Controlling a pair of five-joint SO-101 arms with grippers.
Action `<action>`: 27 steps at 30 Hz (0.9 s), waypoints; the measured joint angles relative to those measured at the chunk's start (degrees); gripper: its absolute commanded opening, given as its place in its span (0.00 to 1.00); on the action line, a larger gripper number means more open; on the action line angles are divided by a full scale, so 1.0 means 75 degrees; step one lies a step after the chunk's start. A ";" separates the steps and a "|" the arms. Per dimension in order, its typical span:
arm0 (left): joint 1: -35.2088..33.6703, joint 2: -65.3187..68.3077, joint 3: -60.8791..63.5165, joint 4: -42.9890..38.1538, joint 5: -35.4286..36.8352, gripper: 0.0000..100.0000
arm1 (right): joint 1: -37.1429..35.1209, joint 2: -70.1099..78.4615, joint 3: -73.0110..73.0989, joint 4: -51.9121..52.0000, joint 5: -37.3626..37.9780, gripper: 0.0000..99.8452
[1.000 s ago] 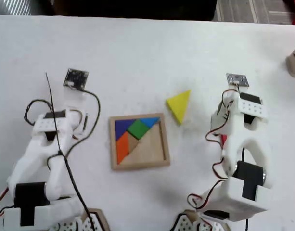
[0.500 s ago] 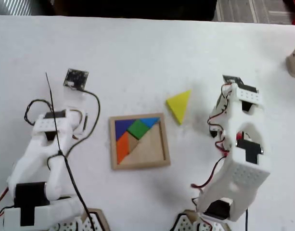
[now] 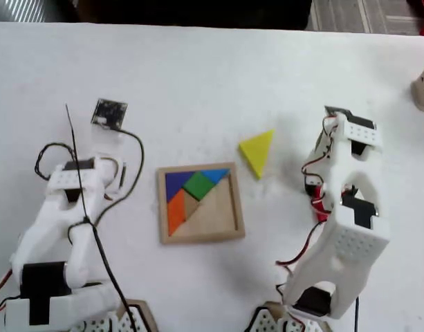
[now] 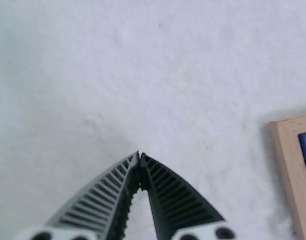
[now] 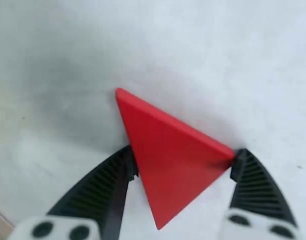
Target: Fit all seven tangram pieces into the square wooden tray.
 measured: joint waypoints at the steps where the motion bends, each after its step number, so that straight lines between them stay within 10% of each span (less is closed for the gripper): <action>1: 0.0000 0.0000 0.0000 0.0000 0.0000 0.02 | 0.0012 0.0000 -0.0012 0.0000 0.0000 0.24; 27: 0.0000 0.0000 0.0000 0.0000 0.0000 0.02 | -0.0070 -0.0985 0.0762 0.0141 -0.0059 0.24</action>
